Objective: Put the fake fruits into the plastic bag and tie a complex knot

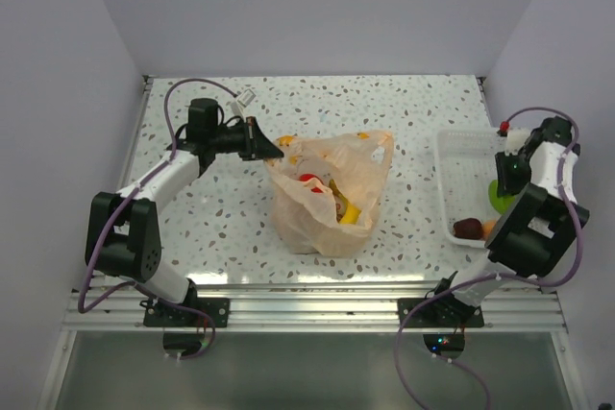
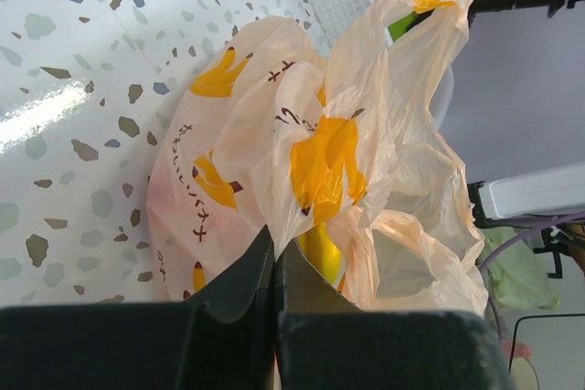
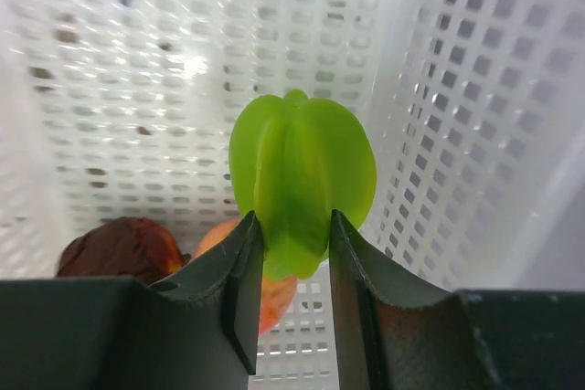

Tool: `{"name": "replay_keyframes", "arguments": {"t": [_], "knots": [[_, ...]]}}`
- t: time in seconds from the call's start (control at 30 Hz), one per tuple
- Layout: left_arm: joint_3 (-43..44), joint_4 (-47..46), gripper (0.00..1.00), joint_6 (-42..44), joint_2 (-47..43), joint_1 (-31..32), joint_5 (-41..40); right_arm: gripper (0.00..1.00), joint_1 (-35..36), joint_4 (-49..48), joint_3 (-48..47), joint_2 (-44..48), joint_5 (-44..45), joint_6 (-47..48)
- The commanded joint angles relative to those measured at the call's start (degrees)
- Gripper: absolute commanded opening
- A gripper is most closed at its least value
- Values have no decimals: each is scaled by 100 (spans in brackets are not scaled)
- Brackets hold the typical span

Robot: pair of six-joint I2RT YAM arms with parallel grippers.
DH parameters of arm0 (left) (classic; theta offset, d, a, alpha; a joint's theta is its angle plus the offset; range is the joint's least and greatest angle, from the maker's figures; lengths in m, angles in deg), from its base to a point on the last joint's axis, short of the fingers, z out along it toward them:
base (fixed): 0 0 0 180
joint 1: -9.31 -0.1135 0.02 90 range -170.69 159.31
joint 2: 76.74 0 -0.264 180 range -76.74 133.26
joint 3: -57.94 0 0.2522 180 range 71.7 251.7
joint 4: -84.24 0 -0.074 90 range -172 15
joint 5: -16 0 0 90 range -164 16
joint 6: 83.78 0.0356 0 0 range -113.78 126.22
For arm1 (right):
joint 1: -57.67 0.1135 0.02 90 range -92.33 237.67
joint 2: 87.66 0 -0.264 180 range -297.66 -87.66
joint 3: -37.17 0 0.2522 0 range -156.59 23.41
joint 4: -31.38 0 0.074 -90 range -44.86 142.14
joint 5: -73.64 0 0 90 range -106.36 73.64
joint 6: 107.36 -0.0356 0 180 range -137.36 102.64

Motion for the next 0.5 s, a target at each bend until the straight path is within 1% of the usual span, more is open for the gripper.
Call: {"name": "replay_keyframes", "arguments": {"t": [0.0, 0.07, 0.1, 0.13, 0.17, 0.2, 0.23, 0.27, 0.33, 0.37, 0.4, 0.43, 0.47], "knots": [[268, 164, 0, 229, -42, -42, 10, 20, 49, 904, -1125, 712, -1131, -263], [294, 182, 0, 247, -33, -42, 10, 20, 102, 1333, -1575, 836, -1510, -439], [303, 208, 0, 264, -24, -42, 10, 20, 111, 1492, -2056, 941, -1773, -500], [311, 217, 0, 273, -24, -42, 10, 20, 128, 1642, -2287, 977, -2272, -622], [311, 225, 0, 273, -15, -42, 10, 21, 198, 1922, -2515, 1020, -2573, -676], [311, 243, 0, 300, -15, -42, 10, 21, 277, 2073, -2961, 1108, -2819, -711], [311, 260, 0, 300, -15, -42, 10, 21, 504, 2344, -3157, 1161, -3335, -773], [311, 269, 0, 317, -15, -42, 1, 21, 663, 2425, -3307, 1231, -3540, -843], [311, 278, 0, 335, -15, -42, 1, 23, 1049, 2409, -3476, 1520, -3918, -1219], [311, 278, 0, 335, -24, -42, 10, 23, 1521, 2199, -3441, 1626, -4129, -1387], [311, 287, 0, 344, -24, -42, 19, 24, 1804, 1980, -3240, 1723, -4131, -1588], [311, 270, 0, 344, -24, -42, 10, 24, 2085, 1751, -3099, 1924, -4123, -1991], [311, 269, 0, 344, -24, -42, 27, 24, 2602, 1323, -2950, 1978, -4105, -2160]]}}
